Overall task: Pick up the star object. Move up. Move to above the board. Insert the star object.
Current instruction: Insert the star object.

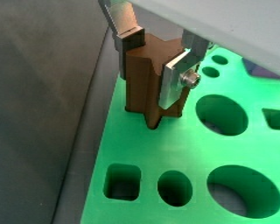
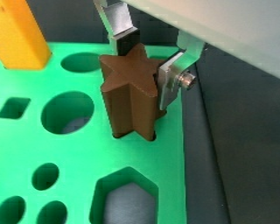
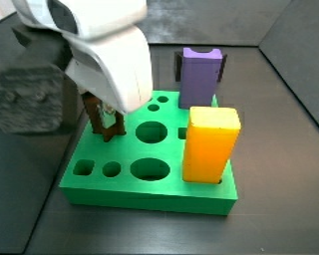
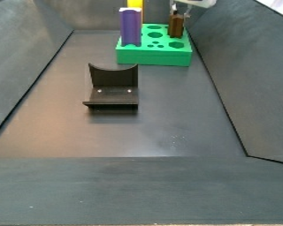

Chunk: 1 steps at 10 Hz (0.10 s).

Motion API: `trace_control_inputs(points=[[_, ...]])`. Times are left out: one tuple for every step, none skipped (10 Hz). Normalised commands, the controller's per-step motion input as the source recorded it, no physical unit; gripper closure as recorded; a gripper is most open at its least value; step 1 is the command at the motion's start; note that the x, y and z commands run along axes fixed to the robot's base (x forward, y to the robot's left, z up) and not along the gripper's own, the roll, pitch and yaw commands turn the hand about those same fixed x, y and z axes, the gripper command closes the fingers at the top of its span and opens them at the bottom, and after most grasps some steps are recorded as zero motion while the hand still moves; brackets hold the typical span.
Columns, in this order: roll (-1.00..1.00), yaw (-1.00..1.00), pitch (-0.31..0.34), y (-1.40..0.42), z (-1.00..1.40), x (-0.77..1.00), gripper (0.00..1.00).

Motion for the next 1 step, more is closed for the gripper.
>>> trace_control_inputs(points=[[0.00, 0.00, 0.000, 0.00, 0.00, 0.00, 1.00]])
